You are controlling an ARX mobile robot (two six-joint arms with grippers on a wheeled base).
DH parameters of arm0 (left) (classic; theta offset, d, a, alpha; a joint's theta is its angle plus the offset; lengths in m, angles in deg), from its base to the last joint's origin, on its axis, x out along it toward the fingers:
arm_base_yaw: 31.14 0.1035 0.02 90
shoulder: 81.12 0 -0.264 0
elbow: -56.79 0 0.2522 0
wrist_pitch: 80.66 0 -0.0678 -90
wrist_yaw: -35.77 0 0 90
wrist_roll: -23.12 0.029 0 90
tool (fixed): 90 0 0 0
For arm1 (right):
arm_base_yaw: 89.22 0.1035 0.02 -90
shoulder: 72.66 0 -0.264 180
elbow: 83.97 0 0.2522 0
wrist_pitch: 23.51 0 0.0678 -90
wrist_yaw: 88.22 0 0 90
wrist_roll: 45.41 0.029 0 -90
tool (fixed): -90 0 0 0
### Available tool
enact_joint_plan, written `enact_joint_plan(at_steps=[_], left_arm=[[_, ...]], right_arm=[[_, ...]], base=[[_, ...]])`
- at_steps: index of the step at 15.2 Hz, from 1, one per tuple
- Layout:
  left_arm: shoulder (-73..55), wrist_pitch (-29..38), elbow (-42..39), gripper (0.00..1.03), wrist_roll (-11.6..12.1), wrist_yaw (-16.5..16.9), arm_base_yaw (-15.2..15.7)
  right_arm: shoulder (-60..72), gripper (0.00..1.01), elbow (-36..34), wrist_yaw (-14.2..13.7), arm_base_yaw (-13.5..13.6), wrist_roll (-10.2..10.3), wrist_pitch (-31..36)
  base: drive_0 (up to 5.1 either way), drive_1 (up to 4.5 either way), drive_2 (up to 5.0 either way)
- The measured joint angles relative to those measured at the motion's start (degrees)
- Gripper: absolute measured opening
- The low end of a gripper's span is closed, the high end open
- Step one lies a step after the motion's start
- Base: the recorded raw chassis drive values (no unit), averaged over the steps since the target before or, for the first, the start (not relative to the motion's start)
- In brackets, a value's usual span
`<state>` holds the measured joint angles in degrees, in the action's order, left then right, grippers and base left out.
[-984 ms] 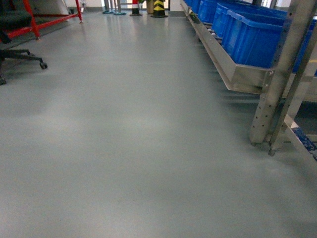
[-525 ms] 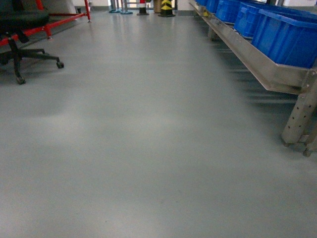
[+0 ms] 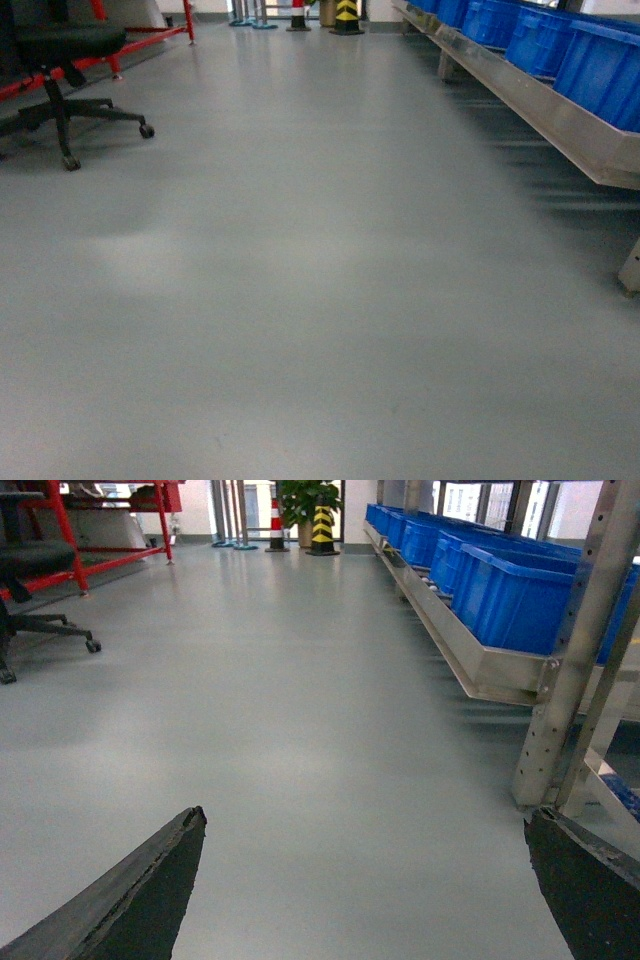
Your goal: Pick capacitor and pack into box
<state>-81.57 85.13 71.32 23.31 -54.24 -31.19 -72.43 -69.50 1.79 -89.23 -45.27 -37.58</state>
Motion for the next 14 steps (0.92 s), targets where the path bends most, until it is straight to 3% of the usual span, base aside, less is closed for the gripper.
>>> enact_joint_plan(at_steps=[14], left_arm=[[0.00,0.07,0.00,0.44,0.00,0.00,0.00]], right_arm=[[0.00,0.98,0.00,-0.04,0.00,0.00,-0.09]], base=[[-5.0,2.50,2.5]])
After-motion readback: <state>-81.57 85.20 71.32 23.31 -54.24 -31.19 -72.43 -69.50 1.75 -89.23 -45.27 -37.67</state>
